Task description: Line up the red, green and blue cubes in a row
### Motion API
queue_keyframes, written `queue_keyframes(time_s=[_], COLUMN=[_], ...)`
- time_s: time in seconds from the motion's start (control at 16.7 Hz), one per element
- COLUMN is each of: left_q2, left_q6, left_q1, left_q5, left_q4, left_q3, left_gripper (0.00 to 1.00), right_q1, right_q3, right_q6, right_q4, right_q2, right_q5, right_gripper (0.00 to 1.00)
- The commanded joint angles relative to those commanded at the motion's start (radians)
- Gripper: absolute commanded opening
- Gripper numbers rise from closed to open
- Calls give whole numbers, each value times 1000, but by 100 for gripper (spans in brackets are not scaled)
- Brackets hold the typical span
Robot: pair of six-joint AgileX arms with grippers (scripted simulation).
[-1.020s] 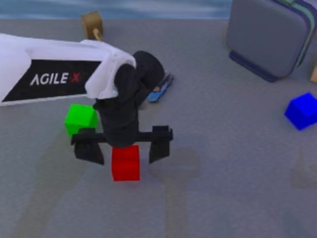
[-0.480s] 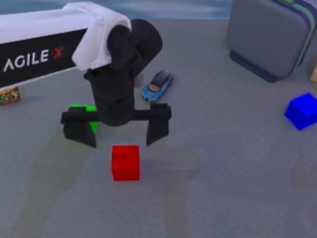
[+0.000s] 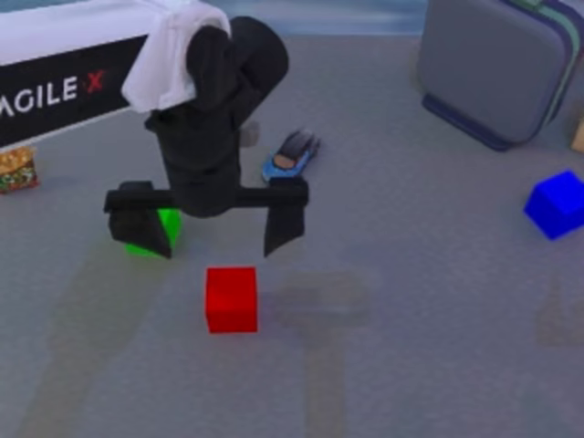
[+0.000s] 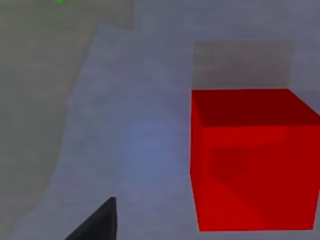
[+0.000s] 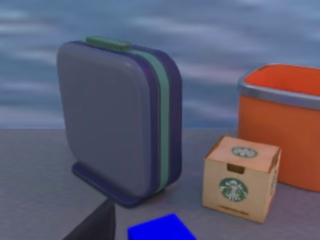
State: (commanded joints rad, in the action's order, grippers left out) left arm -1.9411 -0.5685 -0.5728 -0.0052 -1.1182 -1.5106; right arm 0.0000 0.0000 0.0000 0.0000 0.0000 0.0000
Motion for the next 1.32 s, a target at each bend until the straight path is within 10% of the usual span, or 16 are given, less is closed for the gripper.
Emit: queue_keyframes(time_s=[0.6, 1.32], left_q2=[-185, -258], left_q6=[438, 461], left_q1=[283, 301], left_q5=[7, 8], left_q4=[-73, 137], left_q3=[-234, -109], left_gripper=[100, 100], right_q1=[0, 0], right_q3=[0, 0], right_q6=[0, 0], right_q4=[0, 0], right_q2=[0, 0], right_q5=[0, 0], right_gripper=[100, 100])
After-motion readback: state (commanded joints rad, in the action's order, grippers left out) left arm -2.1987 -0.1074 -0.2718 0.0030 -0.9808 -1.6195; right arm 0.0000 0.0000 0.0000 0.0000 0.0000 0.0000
